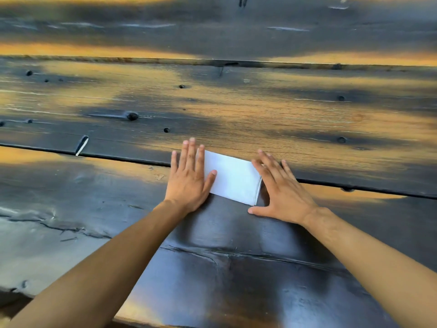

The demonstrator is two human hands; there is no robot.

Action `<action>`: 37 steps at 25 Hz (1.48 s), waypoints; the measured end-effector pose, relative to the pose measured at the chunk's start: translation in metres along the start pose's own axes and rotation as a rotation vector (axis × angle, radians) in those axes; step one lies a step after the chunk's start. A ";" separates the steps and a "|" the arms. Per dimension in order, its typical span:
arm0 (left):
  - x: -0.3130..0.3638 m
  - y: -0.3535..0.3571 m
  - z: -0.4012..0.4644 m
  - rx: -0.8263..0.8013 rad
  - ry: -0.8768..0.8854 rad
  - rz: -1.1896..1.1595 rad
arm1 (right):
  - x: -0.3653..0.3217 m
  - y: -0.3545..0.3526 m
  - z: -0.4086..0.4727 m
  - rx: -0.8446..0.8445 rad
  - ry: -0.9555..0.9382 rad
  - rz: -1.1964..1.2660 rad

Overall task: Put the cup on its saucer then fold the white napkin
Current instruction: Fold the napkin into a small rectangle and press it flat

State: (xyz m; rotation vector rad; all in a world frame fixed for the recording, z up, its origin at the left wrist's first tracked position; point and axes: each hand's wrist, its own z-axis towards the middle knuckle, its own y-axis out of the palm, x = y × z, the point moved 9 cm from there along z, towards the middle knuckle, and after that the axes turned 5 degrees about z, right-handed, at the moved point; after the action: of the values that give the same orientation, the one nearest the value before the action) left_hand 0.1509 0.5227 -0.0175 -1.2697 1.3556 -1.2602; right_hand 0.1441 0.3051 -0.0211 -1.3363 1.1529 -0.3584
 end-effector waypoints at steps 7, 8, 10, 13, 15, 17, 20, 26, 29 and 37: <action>0.133 -0.009 -0.069 0.224 0.578 -0.127 | -0.033 -0.020 -0.009 0.106 -0.496 -0.096; 0.133 -0.007 -0.068 0.221 0.525 -0.129 | -0.036 -0.019 -0.009 0.116 -0.517 -0.113; 0.131 -0.005 -0.066 0.208 0.425 -0.166 | -0.041 -0.021 -0.010 0.146 -0.554 -0.130; 0.120 -0.003 -0.063 0.162 0.314 -0.312 | -0.051 -0.028 -0.011 0.212 -0.571 -0.111; 0.112 -0.006 -0.066 0.177 0.249 -0.438 | -0.056 -0.034 -0.012 0.271 -0.531 -0.052; 0.101 -0.008 -0.072 0.215 0.165 -0.561 | -0.060 -0.034 -0.015 0.325 -0.471 0.044; 0.084 -0.007 -0.083 0.226 0.069 -0.652 | -0.064 -0.020 -0.021 0.272 -0.420 0.140; 0.063 -0.028 -0.105 0.366 0.199 -0.566 | -0.055 -0.007 -0.021 0.160 -0.480 0.026; 0.053 -0.027 -0.111 0.353 0.224 -0.564 | -0.061 -0.008 -0.023 0.164 -0.562 0.032; 0.031 -0.010 -0.120 0.239 0.121 -0.627 | -0.075 -0.009 -0.023 0.149 -0.624 0.027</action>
State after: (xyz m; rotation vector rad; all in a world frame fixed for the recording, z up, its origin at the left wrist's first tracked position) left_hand 0.0300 0.5052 0.0077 -1.5192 0.8645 -1.8876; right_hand 0.0955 0.3478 0.0242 -1.1798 0.6072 0.0040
